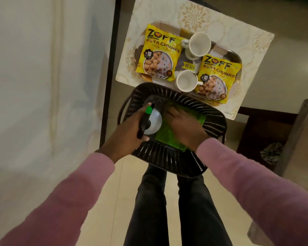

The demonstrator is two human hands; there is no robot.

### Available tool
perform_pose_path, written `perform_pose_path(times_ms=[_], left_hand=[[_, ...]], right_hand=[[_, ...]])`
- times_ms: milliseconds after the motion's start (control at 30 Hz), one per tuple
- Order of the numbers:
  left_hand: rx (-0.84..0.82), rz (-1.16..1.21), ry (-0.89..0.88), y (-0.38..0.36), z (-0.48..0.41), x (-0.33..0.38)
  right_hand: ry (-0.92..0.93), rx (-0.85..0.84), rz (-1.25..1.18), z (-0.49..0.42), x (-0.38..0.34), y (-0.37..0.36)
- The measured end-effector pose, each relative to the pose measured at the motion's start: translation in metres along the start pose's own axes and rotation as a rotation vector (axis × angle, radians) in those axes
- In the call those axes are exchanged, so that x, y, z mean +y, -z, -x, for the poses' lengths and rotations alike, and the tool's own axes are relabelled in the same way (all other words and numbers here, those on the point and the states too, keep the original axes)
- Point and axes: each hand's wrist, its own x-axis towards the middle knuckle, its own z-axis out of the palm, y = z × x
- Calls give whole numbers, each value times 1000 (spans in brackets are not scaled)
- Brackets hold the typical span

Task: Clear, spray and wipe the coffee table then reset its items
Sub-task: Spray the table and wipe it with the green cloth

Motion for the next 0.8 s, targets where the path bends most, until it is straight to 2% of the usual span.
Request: perform_pose_path(times_ms=[67,333,633,733,800], left_hand=[[18,48,-12,-11,-6,-2],[174,-46,-124,-22,-18,-16],[297,85,-189,-27,-22,-12],[324,136,-202,-36,-20,-4],[355,138,-227,-41,-18,1]], right_hand=[[-16,-62,15,-12,0,-1],[-20,-182,246,-32,1,-8],[46,-276,469,-27,-10,6],[-13,-434,412,-13,-16,17],[-124,-469,286,-3,-17,24]])
